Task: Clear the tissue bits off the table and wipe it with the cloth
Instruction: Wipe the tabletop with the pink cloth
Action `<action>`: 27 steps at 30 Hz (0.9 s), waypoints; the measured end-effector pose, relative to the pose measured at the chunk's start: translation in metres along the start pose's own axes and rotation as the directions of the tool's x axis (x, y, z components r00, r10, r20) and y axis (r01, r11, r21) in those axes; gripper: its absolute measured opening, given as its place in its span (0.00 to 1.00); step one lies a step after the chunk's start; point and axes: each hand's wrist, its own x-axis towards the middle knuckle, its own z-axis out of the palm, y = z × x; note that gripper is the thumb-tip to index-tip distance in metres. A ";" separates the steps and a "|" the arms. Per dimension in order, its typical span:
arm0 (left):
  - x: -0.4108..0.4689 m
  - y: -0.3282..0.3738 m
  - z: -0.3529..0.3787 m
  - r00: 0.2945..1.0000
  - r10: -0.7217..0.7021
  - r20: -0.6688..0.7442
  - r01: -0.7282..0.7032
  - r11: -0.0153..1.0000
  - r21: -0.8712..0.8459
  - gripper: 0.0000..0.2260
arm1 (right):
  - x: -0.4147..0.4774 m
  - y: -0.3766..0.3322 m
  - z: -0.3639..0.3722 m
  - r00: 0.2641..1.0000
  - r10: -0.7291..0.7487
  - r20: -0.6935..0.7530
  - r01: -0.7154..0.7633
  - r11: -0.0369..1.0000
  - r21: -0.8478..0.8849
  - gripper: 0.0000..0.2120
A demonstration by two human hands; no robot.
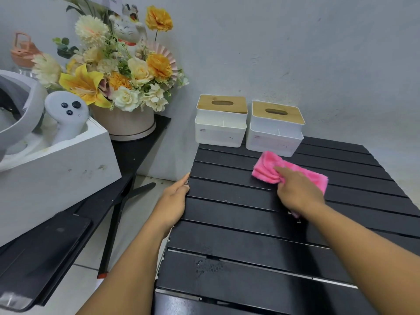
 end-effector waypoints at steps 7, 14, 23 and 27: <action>0.002 -0.004 0.001 1.000 0.006 -0.006 -0.006 1.000 0.017 0.20 | -0.002 -0.089 0.021 0.985 -0.164 0.061 0.164 0.986 -0.002 0.25; 0.001 -0.008 -0.001 0.999 0.040 0.032 -0.040 0.999 0.016 0.14 | -0.037 -0.120 0.045 0.856 -0.481 0.193 0.477 0.876 0.066 0.24; -0.001 -0.006 0.000 1.000 0.024 -0.007 -0.024 1.000 0.008 0.19 | -0.068 -0.021 0.009 0.930 -0.337 0.147 0.323 0.940 0.106 0.25; -0.005 -0.003 0.000 1.000 0.012 -0.001 -0.012 1.000 0.008 0.18 | -0.050 -0.042 0.020 0.966 -0.242 0.086 0.234 0.968 0.092 0.24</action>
